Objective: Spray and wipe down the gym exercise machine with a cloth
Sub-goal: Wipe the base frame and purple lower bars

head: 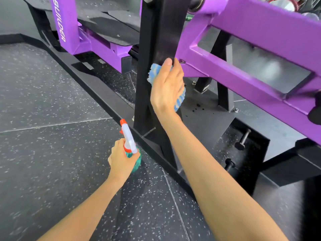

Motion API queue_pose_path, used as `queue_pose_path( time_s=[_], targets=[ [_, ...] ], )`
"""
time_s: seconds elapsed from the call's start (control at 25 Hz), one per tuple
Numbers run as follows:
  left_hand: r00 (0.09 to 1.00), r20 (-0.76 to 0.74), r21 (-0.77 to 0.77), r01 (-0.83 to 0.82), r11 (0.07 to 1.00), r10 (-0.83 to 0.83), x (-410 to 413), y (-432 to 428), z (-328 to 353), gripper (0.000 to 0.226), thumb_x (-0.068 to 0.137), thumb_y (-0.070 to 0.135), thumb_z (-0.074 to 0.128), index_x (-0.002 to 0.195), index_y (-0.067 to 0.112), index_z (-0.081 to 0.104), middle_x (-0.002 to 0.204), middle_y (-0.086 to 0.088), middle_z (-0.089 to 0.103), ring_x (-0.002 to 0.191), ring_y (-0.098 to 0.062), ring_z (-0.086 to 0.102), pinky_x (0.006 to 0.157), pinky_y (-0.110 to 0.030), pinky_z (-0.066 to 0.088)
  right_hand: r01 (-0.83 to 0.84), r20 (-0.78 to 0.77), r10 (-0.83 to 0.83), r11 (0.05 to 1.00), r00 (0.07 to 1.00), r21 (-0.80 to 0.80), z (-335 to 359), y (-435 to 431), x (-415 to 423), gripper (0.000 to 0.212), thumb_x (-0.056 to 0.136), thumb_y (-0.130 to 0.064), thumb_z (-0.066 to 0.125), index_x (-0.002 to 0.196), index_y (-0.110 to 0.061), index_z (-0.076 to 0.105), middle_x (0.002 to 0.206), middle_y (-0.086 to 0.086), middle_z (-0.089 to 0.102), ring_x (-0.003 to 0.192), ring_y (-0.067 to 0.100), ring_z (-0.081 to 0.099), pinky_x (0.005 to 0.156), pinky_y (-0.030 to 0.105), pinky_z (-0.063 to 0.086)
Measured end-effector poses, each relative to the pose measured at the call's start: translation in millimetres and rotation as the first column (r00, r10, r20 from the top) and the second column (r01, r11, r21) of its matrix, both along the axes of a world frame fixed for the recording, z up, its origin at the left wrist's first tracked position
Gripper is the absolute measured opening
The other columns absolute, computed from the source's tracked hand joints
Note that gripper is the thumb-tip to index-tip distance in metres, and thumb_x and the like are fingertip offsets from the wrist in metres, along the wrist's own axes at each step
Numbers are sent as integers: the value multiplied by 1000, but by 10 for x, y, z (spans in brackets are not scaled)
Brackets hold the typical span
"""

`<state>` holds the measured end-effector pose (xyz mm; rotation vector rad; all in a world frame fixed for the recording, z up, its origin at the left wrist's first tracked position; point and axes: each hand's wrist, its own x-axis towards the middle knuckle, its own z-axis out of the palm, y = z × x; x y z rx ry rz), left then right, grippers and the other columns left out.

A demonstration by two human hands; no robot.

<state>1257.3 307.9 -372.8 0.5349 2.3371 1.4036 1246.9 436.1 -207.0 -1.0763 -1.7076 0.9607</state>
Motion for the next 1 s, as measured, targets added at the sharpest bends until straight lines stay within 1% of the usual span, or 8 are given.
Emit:
queue_pose_path(
  time_s=[0.12,0.24,0.4,0.6,0.72,0.8,0.92,1.0],
  targets=[
    [999,-23,17,-22,1000,22,3,22,-7,30,84,9,72,107,12,53,103,-3,54,100,-25,53,96,-50,42,51,-14,-49,977,999,209,-200,11,55,49,100,-33,27,145,-15,34,148,3,39,135,18,34,111,36,22],
    [999,-32,13,-24,1000,25,11,16,3,32,84,9,72,110,11,53,105,-2,52,102,-24,53,98,-51,44,114,86,-110,992,990,-49,-839,20,574,45,100,-35,26,144,-28,35,143,-4,44,127,18,44,104,37,33],
    [1000,5,7,15,1000,-15,19,0,24,29,91,14,64,117,11,52,108,0,48,108,-28,52,100,-56,41,279,287,-187,905,939,-322,-1226,-13,1018,45,101,-35,29,138,-13,42,137,10,48,124,31,44,103,42,32],
    [999,-27,13,-20,1000,21,38,3,-9,21,92,15,63,110,10,54,104,-4,49,98,-33,55,89,-57,46,43,82,-49,997,995,71,-397,-121,191,52,99,-30,37,147,-12,28,154,5,23,142,19,16,116,40,2],
    [999,-35,6,-20,1000,20,34,-10,-24,19,92,16,63,107,12,52,107,-7,50,101,-35,56,90,-59,46,-9,27,3,975,1000,223,-678,-164,417,56,96,-32,28,150,-17,23,158,-1,18,145,11,14,118,34,5],
    [1000,-28,-28,-1,1000,1,27,-16,9,28,93,18,63,116,8,52,116,-10,50,109,-32,54,97,-59,42,4,43,-9,994,999,107,-1169,-205,859,54,97,-26,29,150,-20,23,157,-4,21,144,8,15,119,33,11],
    [1000,-14,-55,27,998,-27,28,-17,34,37,93,22,62,126,8,49,125,-10,48,117,-28,51,103,-56,40,173,77,-156,929,985,-328,-1558,-96,1217,47,99,-23,36,146,-18,31,144,5,43,135,22,37,113,42,27],
    [999,-18,-57,25,998,-26,33,-15,36,36,94,22,62,125,9,49,126,-10,48,117,-29,50,103,-56,39,267,100,-247,883,964,-387,-1349,-64,1028,50,93,-30,40,141,-16,37,131,8,53,125,25,45,108,43,33]
  ],
)
